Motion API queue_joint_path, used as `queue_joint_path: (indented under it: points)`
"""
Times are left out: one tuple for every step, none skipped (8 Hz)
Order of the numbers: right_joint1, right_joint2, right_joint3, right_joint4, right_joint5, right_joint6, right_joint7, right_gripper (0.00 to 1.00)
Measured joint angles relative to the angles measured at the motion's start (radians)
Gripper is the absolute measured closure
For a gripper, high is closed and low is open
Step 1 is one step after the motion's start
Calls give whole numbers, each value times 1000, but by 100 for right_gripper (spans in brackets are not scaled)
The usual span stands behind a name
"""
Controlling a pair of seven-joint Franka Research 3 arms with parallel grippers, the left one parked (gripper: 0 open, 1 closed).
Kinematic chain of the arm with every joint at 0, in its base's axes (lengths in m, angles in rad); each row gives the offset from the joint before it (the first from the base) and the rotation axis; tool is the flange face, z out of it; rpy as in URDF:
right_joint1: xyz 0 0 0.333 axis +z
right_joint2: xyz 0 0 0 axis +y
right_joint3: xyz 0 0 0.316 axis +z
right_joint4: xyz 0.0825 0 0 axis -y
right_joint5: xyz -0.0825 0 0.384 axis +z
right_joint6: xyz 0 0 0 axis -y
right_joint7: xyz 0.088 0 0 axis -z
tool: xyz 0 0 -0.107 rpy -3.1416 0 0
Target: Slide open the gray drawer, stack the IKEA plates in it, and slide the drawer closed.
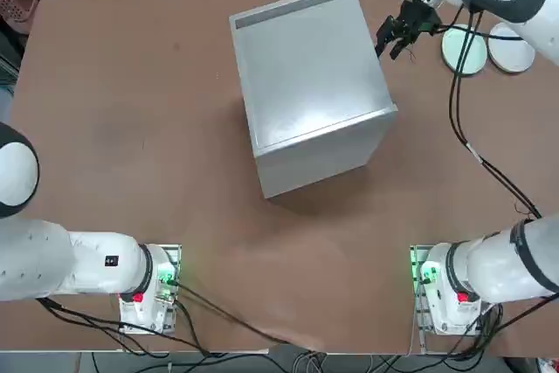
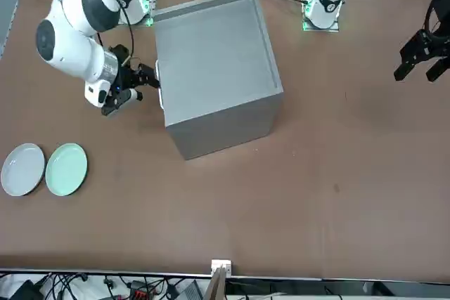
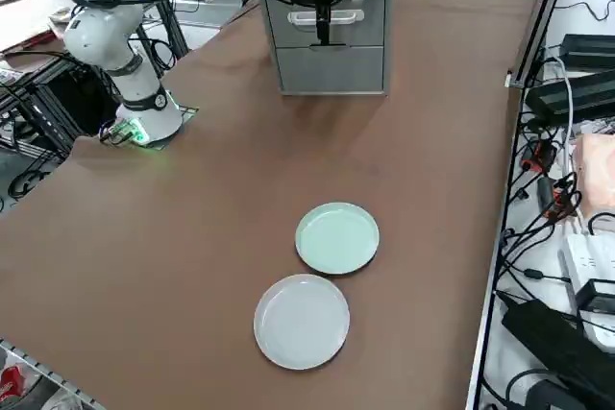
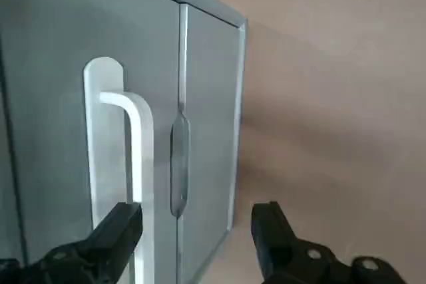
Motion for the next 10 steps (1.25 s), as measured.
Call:
queue_joint_path:
  points:
    - [4,3,0,2,2,2,-3,0]
    - [10,3,0,4,2,2,-4,0]
    - [18,3,0,5,2,2,-7,0]
    - [25,3,0,5,2,3,-8,0]
    - [29,4,0,5,2,3,-9,0]
    - [32,4,-1,6,2,5,-11,0]
    - [32,4,-1,6,2,6,-17,0]
    - [32,5,-2,6,2,7,-26,0]
    - [32,7,-4,6,2,8,-33,0]
    - [32,9,-7,6,2,8,-36,0]
